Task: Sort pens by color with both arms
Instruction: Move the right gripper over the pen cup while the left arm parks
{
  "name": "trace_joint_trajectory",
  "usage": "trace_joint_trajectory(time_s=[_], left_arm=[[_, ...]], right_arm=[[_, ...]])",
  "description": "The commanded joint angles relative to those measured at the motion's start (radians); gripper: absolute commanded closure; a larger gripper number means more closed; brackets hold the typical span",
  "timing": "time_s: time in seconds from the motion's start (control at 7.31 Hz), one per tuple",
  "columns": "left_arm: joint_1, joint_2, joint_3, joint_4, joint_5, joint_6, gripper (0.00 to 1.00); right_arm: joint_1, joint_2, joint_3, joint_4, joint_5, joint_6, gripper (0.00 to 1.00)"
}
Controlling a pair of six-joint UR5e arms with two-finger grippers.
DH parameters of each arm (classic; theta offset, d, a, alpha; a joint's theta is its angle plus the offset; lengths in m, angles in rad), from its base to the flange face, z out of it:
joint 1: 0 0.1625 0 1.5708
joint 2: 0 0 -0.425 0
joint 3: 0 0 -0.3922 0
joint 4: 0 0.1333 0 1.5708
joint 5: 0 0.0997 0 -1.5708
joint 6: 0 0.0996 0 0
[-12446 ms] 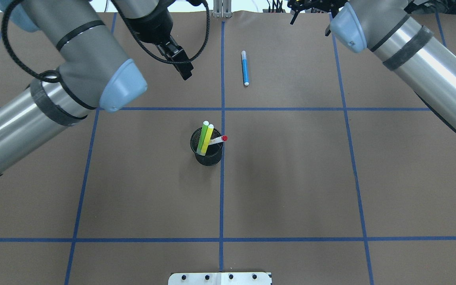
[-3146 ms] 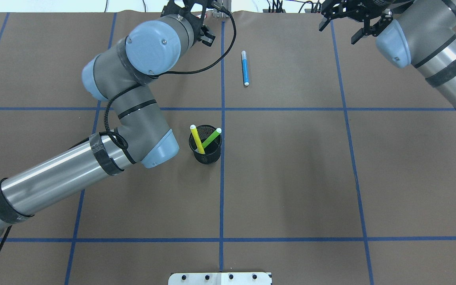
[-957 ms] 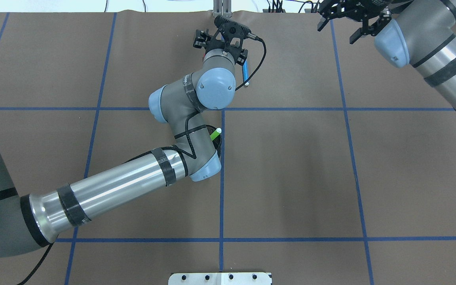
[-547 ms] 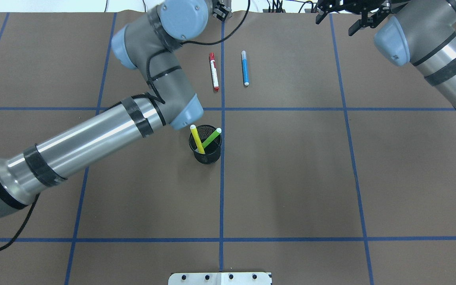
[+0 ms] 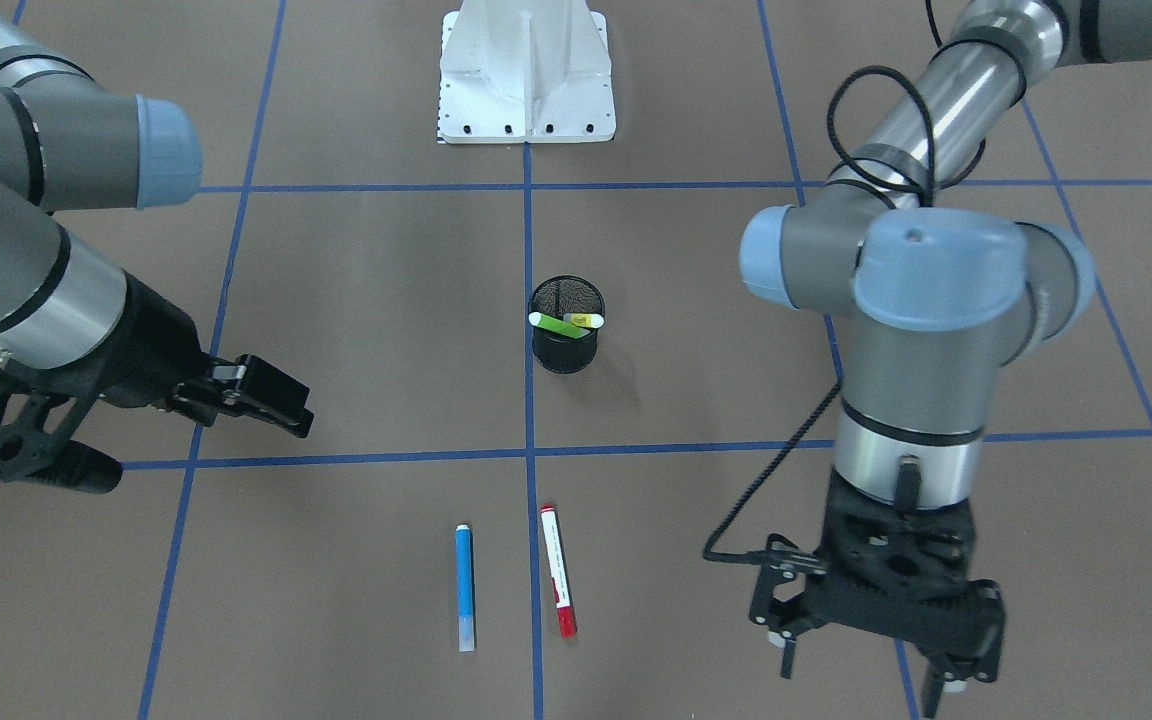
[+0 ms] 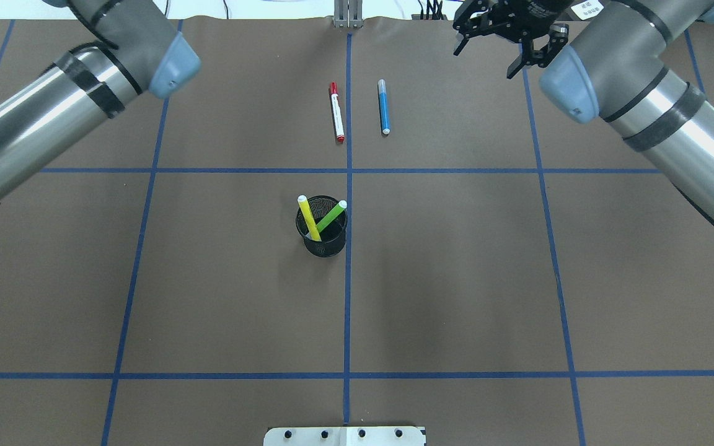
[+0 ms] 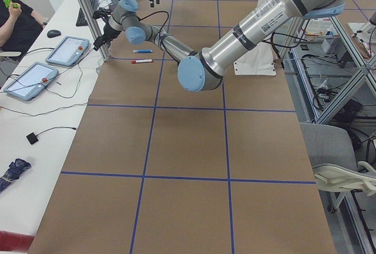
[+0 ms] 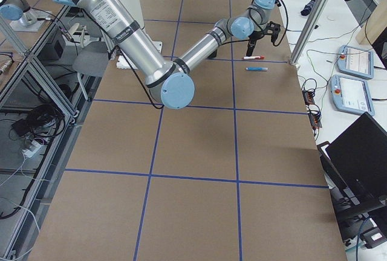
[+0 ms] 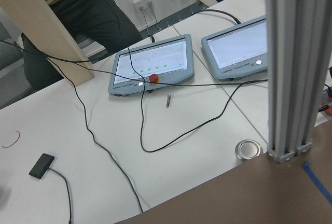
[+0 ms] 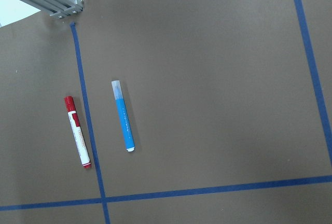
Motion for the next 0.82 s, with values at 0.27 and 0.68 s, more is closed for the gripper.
trace_joint_trajectory(time_s=[0.27,0.68], left_arm=[[-0.065,0.106,-0.016,-0.104,-0.131,0.003,0.01],[-0.07,0.108,-0.041,-0.106,-0.143,-0.001,0.01]], right_arm=[[-0.164,0.067,-0.003,-0.068,0.054,0.226,0.0],[-0.27,0.063,-0.065,0.054,0.04,0.281,0.01]])
